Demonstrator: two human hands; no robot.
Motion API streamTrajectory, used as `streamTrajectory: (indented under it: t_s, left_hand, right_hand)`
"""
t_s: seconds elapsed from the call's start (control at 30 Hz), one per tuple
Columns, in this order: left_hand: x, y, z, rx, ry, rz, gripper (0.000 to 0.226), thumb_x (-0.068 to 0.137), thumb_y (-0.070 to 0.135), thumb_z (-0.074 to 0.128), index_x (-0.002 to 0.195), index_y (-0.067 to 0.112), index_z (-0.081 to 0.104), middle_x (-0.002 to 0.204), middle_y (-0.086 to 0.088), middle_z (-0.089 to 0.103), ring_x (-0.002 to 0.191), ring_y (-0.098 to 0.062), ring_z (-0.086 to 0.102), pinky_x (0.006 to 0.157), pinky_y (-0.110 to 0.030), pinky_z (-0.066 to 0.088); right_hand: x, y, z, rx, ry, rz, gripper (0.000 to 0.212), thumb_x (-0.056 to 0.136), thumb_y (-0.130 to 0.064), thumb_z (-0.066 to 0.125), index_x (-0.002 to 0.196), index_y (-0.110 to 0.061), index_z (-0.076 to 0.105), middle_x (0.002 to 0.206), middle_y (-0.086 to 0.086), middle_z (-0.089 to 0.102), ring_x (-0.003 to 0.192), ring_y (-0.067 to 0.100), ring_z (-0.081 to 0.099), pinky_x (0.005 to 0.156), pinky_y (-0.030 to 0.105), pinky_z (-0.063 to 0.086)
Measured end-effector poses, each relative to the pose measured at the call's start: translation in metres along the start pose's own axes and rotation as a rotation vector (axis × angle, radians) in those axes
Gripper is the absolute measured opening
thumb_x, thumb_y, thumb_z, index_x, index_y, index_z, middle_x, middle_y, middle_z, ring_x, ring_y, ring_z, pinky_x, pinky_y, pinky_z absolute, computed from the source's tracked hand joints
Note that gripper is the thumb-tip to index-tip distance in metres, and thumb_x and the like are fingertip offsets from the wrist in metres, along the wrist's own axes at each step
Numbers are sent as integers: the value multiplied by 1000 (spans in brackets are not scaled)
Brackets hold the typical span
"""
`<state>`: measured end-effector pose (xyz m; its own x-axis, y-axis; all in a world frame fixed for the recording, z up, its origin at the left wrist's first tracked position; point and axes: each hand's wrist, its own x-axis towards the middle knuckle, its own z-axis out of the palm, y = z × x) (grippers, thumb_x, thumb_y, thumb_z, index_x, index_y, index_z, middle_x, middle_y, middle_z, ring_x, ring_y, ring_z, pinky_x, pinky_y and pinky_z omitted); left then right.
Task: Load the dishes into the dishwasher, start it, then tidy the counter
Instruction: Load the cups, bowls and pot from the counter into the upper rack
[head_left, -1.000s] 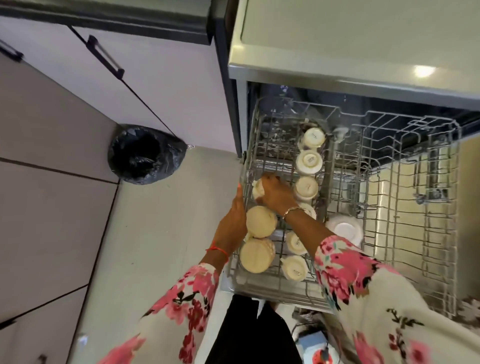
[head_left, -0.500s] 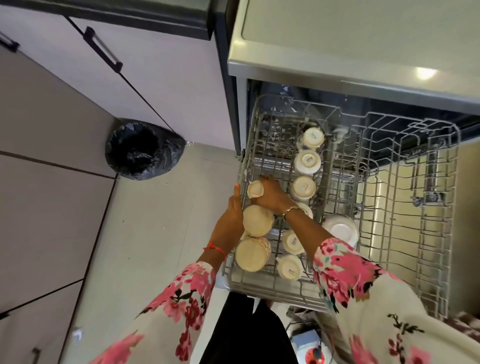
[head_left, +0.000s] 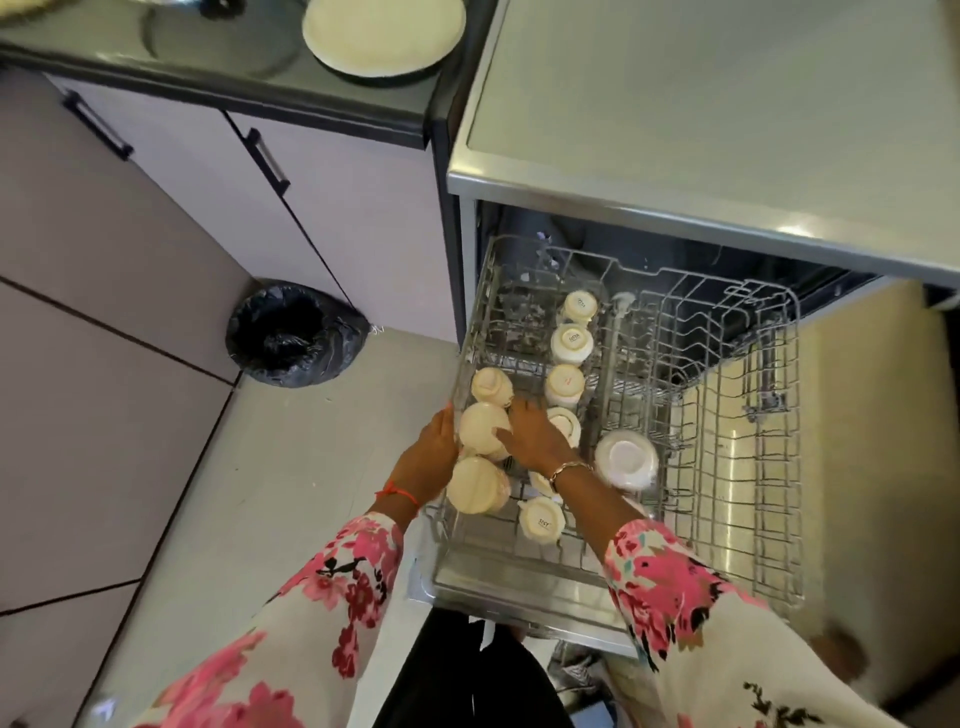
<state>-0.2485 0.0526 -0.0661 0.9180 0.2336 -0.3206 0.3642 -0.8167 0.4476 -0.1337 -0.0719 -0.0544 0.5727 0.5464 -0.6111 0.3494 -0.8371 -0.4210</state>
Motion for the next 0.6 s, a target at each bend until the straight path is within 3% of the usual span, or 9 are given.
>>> streamTrajectory:
  t_s: [0.03, 0.13, 0.2, 0.47, 0.6]
  left_hand:
    - [-13, 2, -1, 11, 34, 32, 56, 92, 5, 50, 138, -14, 25, 141, -34, 33, 127, -43, 43, 103, -36, 39]
    - [-55, 8, -9, 9, -71, -54, 58, 99, 16, 41, 146, -4, 13, 153, -23, 16, 142, -30, 21, 115, -31, 19]
    - [-80, 8, -14, 1, -47, -75, 57, 99, 16, 40, 147, -2, 13, 154, -19, 15, 143, -27, 18, 116, -29, 14]
    - [-151, -9, -49, 42, 28, -78, 57, 99, 21, 42, 146, -1, 18, 154, -17, 18, 143, -27, 18, 117, -32, 13]
    - [-165, -41, -78, 48, 111, -86, 58, 98, 24, 43, 146, 0, 20, 154, -16, 19, 143, -28, 17, 117, -33, 13]
  right_hand:
    - [-12, -1, 1, -2, -7, -11, 48, 94, -24, 50, 129, 5, 37, 130, 25, 45, 118, 37, 46, 90, 40, 41]
    - [-38, 4, 12, -29, -7, -47, 44, 92, -29, 50, 126, -1, 45, 123, 20, 52, 114, 36, 51, 87, 39, 43]
    - [-47, 8, 25, -97, -21, -81, 42, 94, -35, 43, 122, -4, 49, 120, 19, 53, 112, 36, 52, 85, 40, 44]
    - [-127, -59, 28, -252, 39, -186, 46, 99, -30, 37, 133, 1, 36, 134, 20, 44, 123, 31, 43, 100, 37, 34]
    - [-127, -106, 30, -268, 123, -258, 45, 100, -29, 36, 130, 4, 40, 135, 21, 40, 125, 30, 39, 99, 37, 36]
